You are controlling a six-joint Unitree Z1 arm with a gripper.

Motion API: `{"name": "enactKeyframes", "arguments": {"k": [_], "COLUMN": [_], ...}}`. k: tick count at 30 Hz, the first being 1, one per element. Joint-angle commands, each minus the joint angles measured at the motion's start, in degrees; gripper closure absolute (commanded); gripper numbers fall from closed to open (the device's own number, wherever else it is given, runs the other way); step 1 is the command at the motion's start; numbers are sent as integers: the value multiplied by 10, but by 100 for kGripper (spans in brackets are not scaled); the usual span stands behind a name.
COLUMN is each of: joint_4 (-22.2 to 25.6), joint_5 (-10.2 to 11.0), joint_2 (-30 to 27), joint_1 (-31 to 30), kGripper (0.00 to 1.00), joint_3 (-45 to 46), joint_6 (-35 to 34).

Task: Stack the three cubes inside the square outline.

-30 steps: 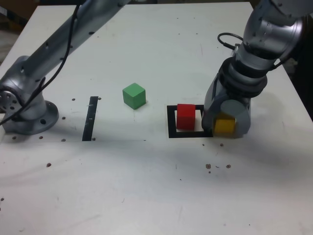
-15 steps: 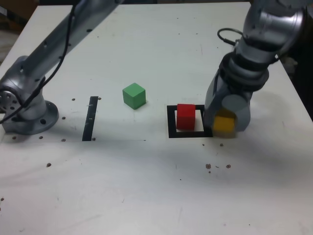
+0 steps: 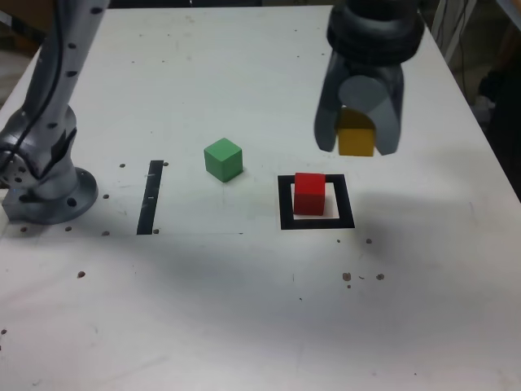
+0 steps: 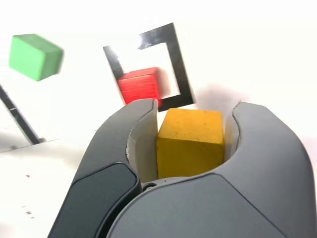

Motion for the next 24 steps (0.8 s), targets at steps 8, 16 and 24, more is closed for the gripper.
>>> {"name": "enactKeyframes", "arguments": {"k": [8,16,24], "joint_4": [3,-15,-61], "joint_5": [-12,-26,-43], "joint_2": [-20,-16,-16], "joint_1": [7,20,48], "kGripper": [83,83,83], "joint_3": [77,107,156], "joint_6": [-83,-80,-55]}}
